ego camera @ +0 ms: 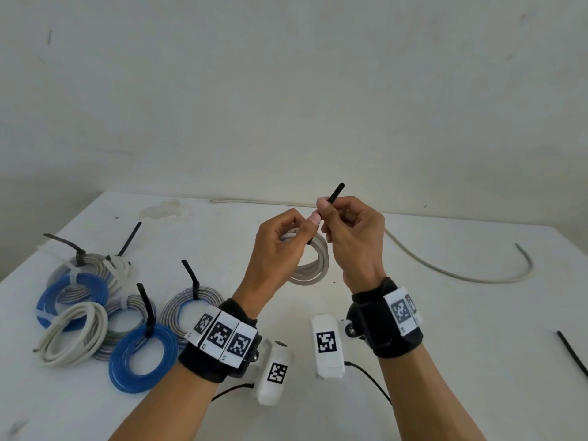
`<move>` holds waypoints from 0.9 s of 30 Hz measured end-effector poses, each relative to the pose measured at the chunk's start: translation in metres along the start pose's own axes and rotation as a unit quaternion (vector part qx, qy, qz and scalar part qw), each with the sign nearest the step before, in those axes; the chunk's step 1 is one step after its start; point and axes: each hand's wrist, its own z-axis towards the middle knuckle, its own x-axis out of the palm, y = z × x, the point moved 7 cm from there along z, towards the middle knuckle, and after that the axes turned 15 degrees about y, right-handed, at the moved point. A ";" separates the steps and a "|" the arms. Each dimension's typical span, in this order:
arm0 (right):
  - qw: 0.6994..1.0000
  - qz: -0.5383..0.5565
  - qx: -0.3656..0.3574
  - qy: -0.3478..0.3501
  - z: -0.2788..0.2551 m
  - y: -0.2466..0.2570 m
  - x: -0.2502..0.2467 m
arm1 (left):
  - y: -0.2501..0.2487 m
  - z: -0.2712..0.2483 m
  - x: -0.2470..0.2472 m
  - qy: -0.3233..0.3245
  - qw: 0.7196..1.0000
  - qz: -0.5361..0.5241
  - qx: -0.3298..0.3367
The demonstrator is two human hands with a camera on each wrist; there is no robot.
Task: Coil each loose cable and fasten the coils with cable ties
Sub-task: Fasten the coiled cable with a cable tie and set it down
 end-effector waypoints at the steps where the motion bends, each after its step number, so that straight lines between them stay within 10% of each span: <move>1: 1.000 0.007 -0.004 -0.004 0.000 0.000 0.000 | 0.002 0.000 0.001 -0.003 1.000 -0.013 -0.010; 27: 0.998 0.063 -0.029 -0.004 -0.006 -0.005 0.012 | 0.022 -0.012 0.009 0.047 0.975 -0.193 -0.098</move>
